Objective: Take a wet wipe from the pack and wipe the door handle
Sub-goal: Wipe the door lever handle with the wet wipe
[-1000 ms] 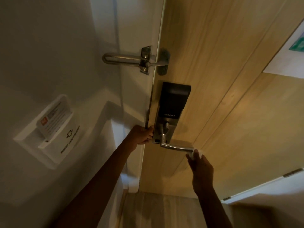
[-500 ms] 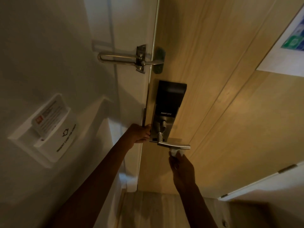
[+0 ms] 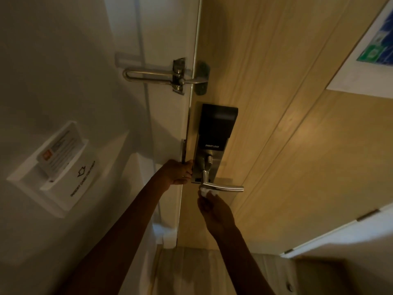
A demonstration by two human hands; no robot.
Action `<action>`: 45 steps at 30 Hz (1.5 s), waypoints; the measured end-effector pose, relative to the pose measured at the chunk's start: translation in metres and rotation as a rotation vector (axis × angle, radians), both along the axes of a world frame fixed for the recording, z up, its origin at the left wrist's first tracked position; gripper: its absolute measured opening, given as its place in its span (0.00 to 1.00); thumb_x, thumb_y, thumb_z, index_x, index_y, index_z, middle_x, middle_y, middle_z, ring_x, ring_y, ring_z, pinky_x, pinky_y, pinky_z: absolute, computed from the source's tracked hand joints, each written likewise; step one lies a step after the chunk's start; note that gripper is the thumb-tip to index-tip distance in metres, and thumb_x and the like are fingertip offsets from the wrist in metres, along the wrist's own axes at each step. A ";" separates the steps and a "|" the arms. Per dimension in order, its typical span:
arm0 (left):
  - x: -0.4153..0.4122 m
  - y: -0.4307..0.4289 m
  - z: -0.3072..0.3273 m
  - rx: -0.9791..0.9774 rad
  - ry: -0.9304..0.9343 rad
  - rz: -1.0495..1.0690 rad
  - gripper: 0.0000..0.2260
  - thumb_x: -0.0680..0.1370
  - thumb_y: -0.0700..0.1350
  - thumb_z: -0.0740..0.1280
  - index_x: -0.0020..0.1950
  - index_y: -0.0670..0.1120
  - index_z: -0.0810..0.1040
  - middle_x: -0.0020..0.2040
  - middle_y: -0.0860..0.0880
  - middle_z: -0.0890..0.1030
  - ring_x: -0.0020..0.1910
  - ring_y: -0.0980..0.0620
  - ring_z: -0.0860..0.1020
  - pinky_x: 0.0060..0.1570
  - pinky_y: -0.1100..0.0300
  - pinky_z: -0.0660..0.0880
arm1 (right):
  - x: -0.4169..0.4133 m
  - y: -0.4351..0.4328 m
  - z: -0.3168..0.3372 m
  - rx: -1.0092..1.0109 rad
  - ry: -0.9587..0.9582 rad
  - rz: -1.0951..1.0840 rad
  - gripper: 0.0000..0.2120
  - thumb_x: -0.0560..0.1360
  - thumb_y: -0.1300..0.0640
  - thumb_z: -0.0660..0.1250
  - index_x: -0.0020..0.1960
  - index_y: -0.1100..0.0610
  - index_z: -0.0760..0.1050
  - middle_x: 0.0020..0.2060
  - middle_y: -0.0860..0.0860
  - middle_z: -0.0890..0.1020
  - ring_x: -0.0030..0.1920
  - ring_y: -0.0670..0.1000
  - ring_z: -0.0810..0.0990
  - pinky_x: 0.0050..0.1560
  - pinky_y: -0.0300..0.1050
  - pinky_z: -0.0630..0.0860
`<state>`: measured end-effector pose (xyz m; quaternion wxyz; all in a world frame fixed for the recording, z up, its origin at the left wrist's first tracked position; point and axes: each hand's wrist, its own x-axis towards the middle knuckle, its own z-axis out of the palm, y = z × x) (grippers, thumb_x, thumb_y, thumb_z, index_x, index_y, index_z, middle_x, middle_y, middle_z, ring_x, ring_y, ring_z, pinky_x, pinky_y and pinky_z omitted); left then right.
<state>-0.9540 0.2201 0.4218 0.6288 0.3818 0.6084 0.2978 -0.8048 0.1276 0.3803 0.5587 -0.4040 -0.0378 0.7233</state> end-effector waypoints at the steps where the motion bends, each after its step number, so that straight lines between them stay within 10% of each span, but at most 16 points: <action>1: 0.000 0.000 0.001 -0.005 -0.006 0.001 0.14 0.77 0.53 0.66 0.44 0.42 0.77 0.45 0.40 0.77 0.40 0.47 0.76 0.35 0.62 0.74 | -0.004 0.000 0.003 -0.004 0.013 0.032 0.08 0.75 0.68 0.63 0.54 0.64 0.77 0.49 0.59 0.82 0.51 0.55 0.81 0.56 0.48 0.75; 6: 0.001 0.000 -0.001 0.005 0.021 -0.004 0.14 0.77 0.54 0.66 0.46 0.42 0.78 0.46 0.42 0.82 0.42 0.50 0.81 0.50 0.57 0.78 | 0.003 -0.004 0.010 -0.003 -0.042 0.005 0.07 0.75 0.68 0.64 0.50 0.63 0.78 0.46 0.59 0.83 0.51 0.55 0.81 0.55 0.48 0.75; 13: 0.001 -0.001 0.000 0.014 0.040 0.002 0.21 0.77 0.54 0.66 0.59 0.37 0.77 0.57 0.39 0.81 0.55 0.45 0.82 0.50 0.57 0.80 | 0.008 -0.006 0.011 -0.059 -0.052 -0.033 0.06 0.75 0.68 0.64 0.51 0.63 0.77 0.44 0.59 0.84 0.48 0.55 0.82 0.51 0.47 0.76; 26: 0.005 -0.005 0.000 0.040 0.063 0.008 0.19 0.78 0.50 0.65 0.62 0.36 0.76 0.55 0.39 0.81 0.49 0.50 0.82 0.40 0.66 0.79 | 0.060 -0.004 0.007 -0.057 -0.165 -0.260 0.09 0.75 0.66 0.65 0.55 0.65 0.76 0.44 0.59 0.82 0.47 0.54 0.81 0.45 0.45 0.78; 32: 0.007 -0.008 0.004 0.049 0.089 0.003 0.20 0.80 0.51 0.63 0.60 0.35 0.77 0.58 0.38 0.81 0.50 0.48 0.82 0.29 0.71 0.77 | 0.069 -0.004 0.018 0.140 -1.050 -0.293 0.07 0.74 0.55 0.71 0.39 0.57 0.83 0.34 0.59 0.83 0.38 0.51 0.77 0.44 0.44 0.72; 41: 0.001 -0.006 -0.002 0.086 0.107 -0.022 0.22 0.78 0.54 0.64 0.60 0.36 0.77 0.60 0.37 0.80 0.52 0.47 0.83 0.33 0.69 0.79 | 0.072 -0.001 0.027 0.399 -1.591 -0.229 0.06 0.73 0.56 0.73 0.49 0.56 0.84 0.43 0.50 0.85 0.44 0.46 0.82 0.43 0.26 0.69; 45: -0.003 -0.005 -0.005 0.091 0.112 -0.038 0.22 0.78 0.56 0.63 0.59 0.38 0.78 0.58 0.39 0.82 0.44 0.53 0.83 0.37 0.67 0.80 | 0.045 0.009 0.025 0.597 -2.018 0.027 0.05 0.72 0.57 0.72 0.48 0.51 0.83 0.43 0.48 0.85 0.43 0.48 0.82 0.53 0.44 0.75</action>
